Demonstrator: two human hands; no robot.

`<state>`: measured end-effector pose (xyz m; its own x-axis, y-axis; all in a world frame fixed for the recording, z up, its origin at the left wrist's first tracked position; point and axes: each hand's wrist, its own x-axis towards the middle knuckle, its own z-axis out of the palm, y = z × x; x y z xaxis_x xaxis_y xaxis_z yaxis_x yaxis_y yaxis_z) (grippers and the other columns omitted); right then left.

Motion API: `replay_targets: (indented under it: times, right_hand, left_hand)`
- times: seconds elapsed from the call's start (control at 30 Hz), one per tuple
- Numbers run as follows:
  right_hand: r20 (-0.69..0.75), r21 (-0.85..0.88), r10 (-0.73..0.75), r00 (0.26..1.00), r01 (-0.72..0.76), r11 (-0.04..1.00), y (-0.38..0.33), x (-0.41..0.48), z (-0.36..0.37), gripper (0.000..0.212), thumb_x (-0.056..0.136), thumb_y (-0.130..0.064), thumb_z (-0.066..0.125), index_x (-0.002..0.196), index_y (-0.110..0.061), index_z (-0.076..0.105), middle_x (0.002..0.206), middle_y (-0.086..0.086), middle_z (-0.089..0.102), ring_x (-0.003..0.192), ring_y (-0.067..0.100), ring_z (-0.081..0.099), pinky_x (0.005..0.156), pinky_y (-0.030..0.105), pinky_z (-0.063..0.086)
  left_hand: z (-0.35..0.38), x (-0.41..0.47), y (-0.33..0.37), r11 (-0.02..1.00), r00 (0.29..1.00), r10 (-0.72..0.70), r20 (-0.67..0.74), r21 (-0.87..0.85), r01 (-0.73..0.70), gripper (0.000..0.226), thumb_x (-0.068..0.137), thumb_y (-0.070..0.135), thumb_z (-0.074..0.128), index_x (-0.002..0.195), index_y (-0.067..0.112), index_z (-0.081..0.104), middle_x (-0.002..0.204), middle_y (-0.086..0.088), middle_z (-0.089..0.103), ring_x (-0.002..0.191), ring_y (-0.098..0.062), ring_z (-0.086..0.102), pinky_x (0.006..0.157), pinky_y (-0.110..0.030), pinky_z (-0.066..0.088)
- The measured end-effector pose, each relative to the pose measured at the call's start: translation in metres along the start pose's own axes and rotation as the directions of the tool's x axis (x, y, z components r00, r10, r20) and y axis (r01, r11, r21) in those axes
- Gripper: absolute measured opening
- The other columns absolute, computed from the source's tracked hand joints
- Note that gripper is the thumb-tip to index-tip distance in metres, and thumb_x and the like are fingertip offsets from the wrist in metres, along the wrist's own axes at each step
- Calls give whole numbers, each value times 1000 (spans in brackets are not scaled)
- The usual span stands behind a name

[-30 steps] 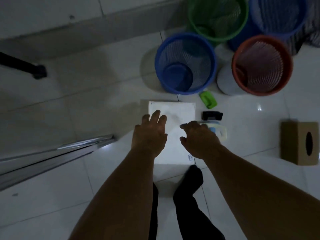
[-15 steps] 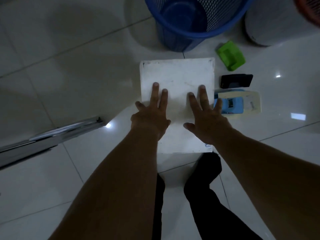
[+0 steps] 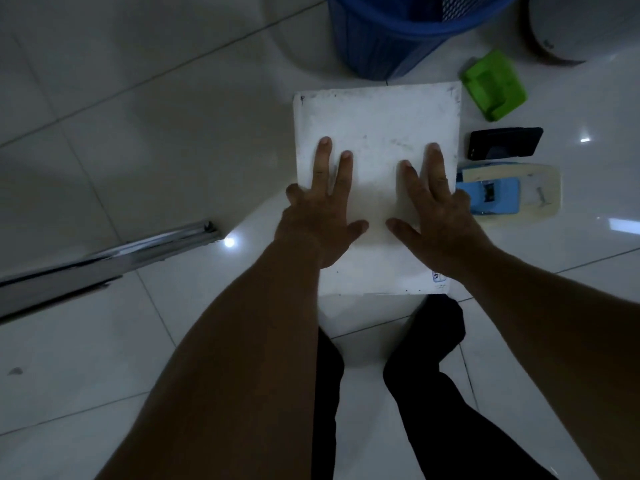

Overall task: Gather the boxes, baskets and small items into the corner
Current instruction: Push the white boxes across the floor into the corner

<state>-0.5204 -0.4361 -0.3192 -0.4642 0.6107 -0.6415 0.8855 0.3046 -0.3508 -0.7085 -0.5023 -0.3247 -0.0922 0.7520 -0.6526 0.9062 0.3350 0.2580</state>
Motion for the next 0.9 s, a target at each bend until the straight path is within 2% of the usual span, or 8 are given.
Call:
replay_targets:
  times: [0.1,0.23,0.43,0.53,0.8,0.9]
  right_hand:
    - [-8,44,12,1000,-12,999,-5,-8,-10,81,93,-52,51,157,-34,4,161,-4,-24,134,52,28,106,57,37]
    - [4,72,51,999,-51,996,-15,-29,-34,70,97,-50,45,156,-35,9,163,-5,-18,136,47,32,109,50,34]
    - [-25,94,72,997,-69,993,-43,-83,-110,58,101,-43,40,155,-33,21,165,-1,-5,143,36,28,112,43,30]
    - [-61,94,44,997,-39,995,-58,-125,-157,52,102,-37,38,153,-30,28,165,1,3,141,34,33,110,40,34]
    - [-89,82,35,995,-28,996,-112,-272,-310,49,105,-37,32,152,-26,30,165,1,7,144,31,31,114,43,30]
    - [-162,48,30,986,-23,999,-126,-322,-366,49,104,-36,33,152,-24,30,165,-1,8,141,31,35,112,44,33]
  left_hand:
    - [-12,-9,7,996,999,-35,-15,-83,34,91,91,63,46,155,30,-10,157,3,-32,123,-44,33,94,-47,47]
    - [-46,-27,22,996,998,-60,-1,-71,59,82,93,62,43,155,33,-2,160,5,-26,133,-47,26,100,-50,42]
    - [-124,-79,55,993,994,-85,74,-74,91,76,96,60,40,155,37,-2,159,11,-25,141,-49,14,109,-53,30]
    - [-170,-121,78,994,991,-86,100,-62,93,75,96,59,40,154,38,-3,159,12,-26,141,-50,14,109,-53,30]
    - [-308,-265,160,995,996,-91,11,-44,91,77,94,62,40,155,37,-1,161,11,-22,143,-47,14,110,-53,30]
    - [-360,-307,190,996,995,-89,-51,-33,87,79,93,66,39,155,37,-1,161,10,-22,144,-47,14,112,-53,28]
